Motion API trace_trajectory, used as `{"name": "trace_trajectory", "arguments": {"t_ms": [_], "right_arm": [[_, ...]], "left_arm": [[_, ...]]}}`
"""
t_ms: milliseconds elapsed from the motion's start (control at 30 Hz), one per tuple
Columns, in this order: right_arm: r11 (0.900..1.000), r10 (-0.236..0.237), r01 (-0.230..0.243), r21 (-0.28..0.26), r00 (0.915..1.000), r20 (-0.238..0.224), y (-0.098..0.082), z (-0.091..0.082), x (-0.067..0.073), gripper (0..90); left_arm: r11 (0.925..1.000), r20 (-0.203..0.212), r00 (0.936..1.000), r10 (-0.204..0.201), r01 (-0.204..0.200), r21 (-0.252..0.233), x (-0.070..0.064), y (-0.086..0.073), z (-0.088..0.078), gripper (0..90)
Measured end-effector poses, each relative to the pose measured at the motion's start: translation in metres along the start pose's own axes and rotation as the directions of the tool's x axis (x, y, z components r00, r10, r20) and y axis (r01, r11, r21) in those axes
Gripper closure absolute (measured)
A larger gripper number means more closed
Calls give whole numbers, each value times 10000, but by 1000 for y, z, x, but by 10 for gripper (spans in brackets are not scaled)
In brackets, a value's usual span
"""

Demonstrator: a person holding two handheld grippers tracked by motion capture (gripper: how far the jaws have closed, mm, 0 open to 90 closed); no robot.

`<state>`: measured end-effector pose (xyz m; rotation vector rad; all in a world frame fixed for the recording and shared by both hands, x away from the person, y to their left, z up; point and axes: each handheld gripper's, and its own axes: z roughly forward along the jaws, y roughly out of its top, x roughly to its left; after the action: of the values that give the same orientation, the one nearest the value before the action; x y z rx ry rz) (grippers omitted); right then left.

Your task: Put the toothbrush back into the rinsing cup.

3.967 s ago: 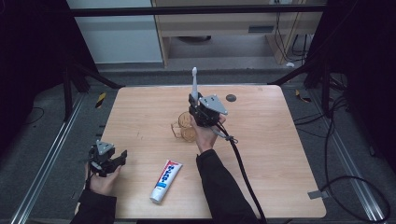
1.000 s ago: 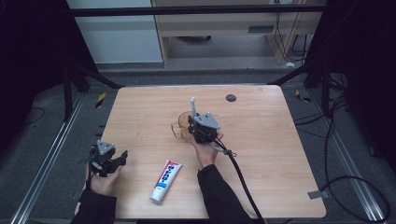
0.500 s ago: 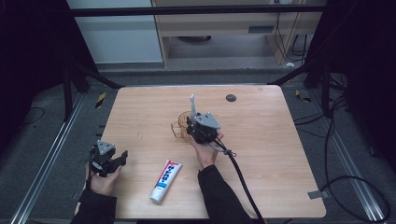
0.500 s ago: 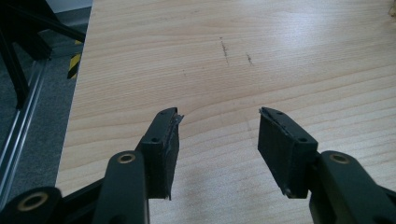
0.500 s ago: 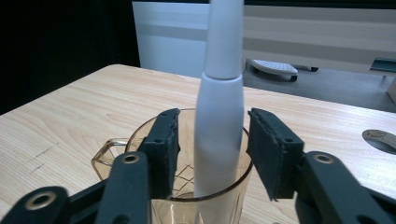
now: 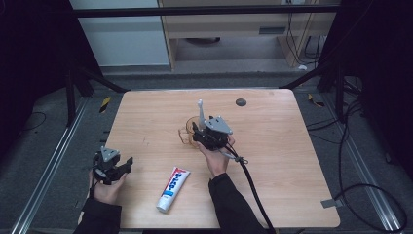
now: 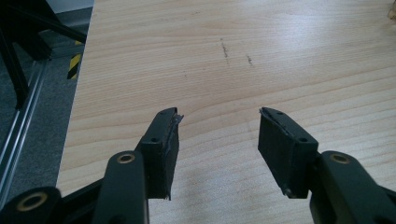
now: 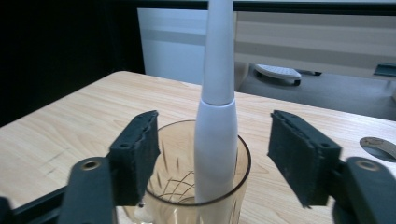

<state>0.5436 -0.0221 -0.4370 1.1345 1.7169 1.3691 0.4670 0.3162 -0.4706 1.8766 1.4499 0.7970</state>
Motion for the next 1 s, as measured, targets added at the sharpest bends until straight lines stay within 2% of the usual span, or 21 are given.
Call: {"name": "trace_trajectory", "arguments": {"t_ms": [133, 233, 367, 600, 767, 1000], "right_arm": [[9995, -68, 78, 316, 9995, -297, 4, -10, -2, 262], [9987, 67, -39, 511, 9985, -551, 5, -21, -6, 241], [9976, -28, 71, 689, 9981, -613, 5, -35, -14, 227], [9972, 194, -153, 729, 9983, -557, 12, -66, -44, 212], [9964, 225, -204, 818, 9994, -250, 9, -87, -70, 208], [9925, 96, -107, 1217, 9999, 94, 0, -102, -95, 210]], "left_arm": [[10000, 12, 10000, -2, 2, -24, 0, 0, 0, 472], [10000, 30, 10000, 24, -24, -35, -1, 1, -1, 475], [10000, 65, 10000, 12, -12, -67, -1, 1, -2, 480], [9999, 254, 9997, 71, -69, -97, -5, 3, -5, 494], [9999, 491, 9987, 100, -97, -73, -7, 4, -6, 521], [10000, 904, 9959, 79, -77, -19, -11, 5, -8, 595]]}}
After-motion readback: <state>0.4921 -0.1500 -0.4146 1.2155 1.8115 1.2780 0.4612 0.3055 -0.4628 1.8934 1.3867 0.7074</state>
